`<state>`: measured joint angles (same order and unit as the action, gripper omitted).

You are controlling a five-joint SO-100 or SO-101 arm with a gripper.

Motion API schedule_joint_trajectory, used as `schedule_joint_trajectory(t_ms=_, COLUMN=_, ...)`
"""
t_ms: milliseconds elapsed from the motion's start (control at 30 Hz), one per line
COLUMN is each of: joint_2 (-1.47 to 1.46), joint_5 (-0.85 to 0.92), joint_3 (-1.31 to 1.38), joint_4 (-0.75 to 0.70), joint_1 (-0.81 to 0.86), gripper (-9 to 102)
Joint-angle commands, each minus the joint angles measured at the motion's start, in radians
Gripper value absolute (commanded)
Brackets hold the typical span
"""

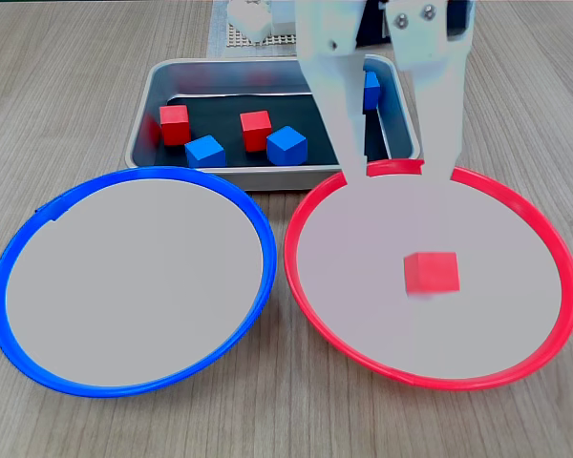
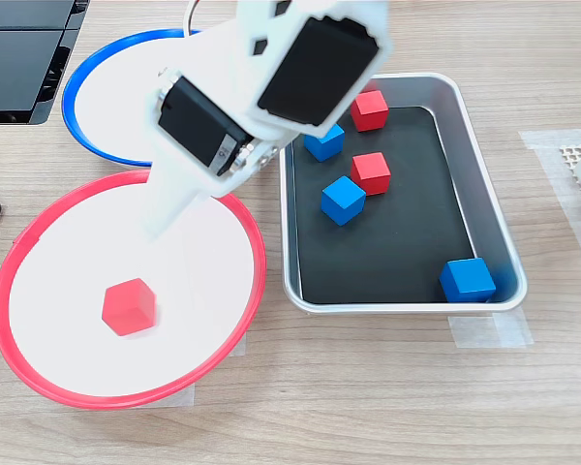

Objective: Move six blocks tray to matching dishes

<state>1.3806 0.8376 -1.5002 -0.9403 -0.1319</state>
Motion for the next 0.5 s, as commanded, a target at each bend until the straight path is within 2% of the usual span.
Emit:
schedule_joint_trajectory(t_ms=0, joint_2=0.060, joint_5=0.094, joint_3=0.063, joint_4=-0.218, joint_1=0.015, gripper=2)
schedule_joint_trajectory(t_ms=100, joint_2=0.146, joint_5=0.308, joint_3=0.066, joint_4=-0.502, joint_1=0.054, gripper=0)
schedule_joint_trajectory(t_ms=133, joint_2=0.196, joint_5=0.448, joint_3=0.048, joint_4=-0.635, joint_1=0.094, gripper=0)
schedule_joint_trajectory(t_ms=200, joint_2=0.307, joint_5=0.686, joint_3=-0.051, joint_4=-0.749, joint_1=0.190, gripper=0)
schedule_joint_trajectory(t_ms=267, joint_2=0.390, joint_5=0.851, joint_3=-0.167, joint_4=-0.718, joint_1=0.275, gripper=6)
schedule_joint_trajectory(t_ms=367, joint_2=0.453, joint_5=1.051, joint_3=-0.330, joint_4=-0.589, joint_1=0.362, gripper=17)
schedule_joint_trajectory(t_ms=467, joint_2=0.446, joint_5=1.115, joint_3=-0.446, joint_4=-0.403, joint_1=0.379, gripper=19)
